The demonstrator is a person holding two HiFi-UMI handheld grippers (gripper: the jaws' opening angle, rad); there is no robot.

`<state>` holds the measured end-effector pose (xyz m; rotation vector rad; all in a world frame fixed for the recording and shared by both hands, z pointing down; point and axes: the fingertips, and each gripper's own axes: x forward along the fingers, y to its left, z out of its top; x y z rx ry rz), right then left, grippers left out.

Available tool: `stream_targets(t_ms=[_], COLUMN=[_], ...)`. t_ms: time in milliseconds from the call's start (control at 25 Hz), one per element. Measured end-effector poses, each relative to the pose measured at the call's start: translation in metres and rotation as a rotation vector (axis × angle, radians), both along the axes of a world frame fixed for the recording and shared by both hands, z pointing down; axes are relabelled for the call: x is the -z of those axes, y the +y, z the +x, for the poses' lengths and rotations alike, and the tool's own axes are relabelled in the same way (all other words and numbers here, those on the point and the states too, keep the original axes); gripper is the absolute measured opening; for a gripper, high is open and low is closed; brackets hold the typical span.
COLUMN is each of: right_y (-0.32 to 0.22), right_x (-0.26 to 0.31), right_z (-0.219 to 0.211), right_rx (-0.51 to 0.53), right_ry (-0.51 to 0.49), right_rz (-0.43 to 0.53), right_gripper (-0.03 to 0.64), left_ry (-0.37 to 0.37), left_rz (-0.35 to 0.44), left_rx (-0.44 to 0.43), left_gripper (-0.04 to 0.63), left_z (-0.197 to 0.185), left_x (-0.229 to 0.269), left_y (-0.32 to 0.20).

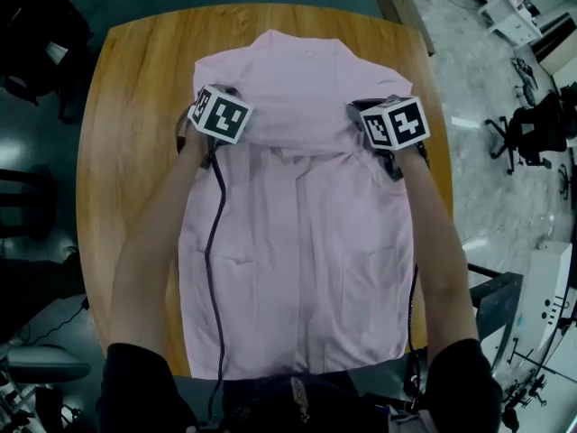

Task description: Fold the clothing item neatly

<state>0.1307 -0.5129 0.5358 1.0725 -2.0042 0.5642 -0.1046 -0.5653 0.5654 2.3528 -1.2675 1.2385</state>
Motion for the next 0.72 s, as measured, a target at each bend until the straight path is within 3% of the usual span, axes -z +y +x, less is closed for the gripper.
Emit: stream_targets(t_ms=[200,400,720], right_y=[0.012,0.018,0.061], right_x=[-0.021,-0.001,0.036], right_z=[0.008,0.022,0.073], right_rx=[-0.033,-0.063,-0.077], right_ry=[-0.004,-0.043,-0.074], right_rz=[0.008,0.091,0.165], right_gripper=[0.065,0.101,0.101], left_ry=[-0.021,0.034,0.070], left_rz=[0.011,0.065,0.050], left_rx=[0.025,0.079,0.147], left_gripper=[0.008,0.008,0.008], left_z=[0.000,-0.013,-0.022], left_x=[-0.001,0.027,0.059], left_y=[0.002,0.007,0.079])
